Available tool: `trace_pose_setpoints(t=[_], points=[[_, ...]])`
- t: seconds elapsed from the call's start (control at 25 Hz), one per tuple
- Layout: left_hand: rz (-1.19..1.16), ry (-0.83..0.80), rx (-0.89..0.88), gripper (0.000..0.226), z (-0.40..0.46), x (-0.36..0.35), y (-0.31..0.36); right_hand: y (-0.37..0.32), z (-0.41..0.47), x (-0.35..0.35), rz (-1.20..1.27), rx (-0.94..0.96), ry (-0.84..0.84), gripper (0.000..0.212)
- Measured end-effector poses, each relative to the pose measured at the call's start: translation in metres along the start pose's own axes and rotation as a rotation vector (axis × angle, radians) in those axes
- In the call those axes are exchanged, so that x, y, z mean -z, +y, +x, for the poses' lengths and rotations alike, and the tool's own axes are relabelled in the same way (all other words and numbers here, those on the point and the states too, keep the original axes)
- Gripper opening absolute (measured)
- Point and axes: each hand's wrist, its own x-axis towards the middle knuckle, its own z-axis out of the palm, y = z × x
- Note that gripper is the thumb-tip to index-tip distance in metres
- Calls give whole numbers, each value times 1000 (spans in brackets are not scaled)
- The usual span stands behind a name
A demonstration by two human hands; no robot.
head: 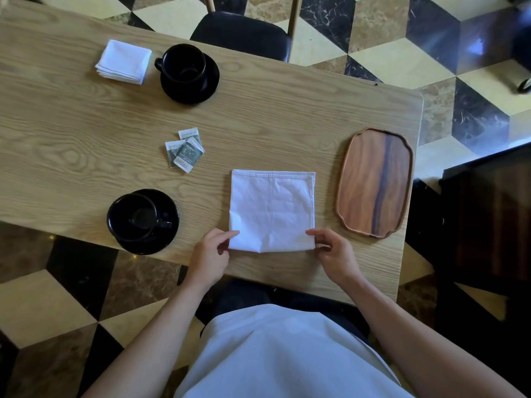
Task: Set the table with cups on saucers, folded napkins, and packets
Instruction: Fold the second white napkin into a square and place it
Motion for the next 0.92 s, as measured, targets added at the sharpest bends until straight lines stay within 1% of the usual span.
trace_pose_setpoints(t=[0.08, 0.16, 0.28, 0.4, 0.44, 0.52, 0.56, 0.64, 0.68, 0.8, 0.92], points=[[228, 26, -194, 46, 4, 2, 1, 0, 2, 0, -26, -9, 40, 54], [310, 74, -302, 31, 8, 5, 1, 0, 5, 1, -45, -12, 65, 47], [283, 102, -300, 24, 20, 15, 5, -4, 11, 6, -40, -11, 86, 42], [250, 79, -383, 14, 34, 24, 13, -14, 21, 10, -104, 99, 141, 31], [221, 69, -386, 17, 39, 26, 17, -18, 25, 10, -112, 135, 154, 27], [123, 54, -312, 22, 51, 28, 24, -25, 36, 11, -74, 126, 163, 15], [59, 57, -245, 18, 57, 28, 28, -28, 43, 10, -53, 99, 162, 9], [-45, 74, -126, 2, 67, 27, 32, -32, 56, 8, -57, 68, 163, 10], [-70, 77, -80, 5, 71, 27, 33, -34, 61, 7, -70, 56, 165, 10], [-26, 52, 31, 12, 81, 23, 33, -38, 73, 3, -98, 33, 188, 7], [127, 39, 58, 17, 91, 18, 35, -42, 83, -4, -182, 19, 205, 7]])
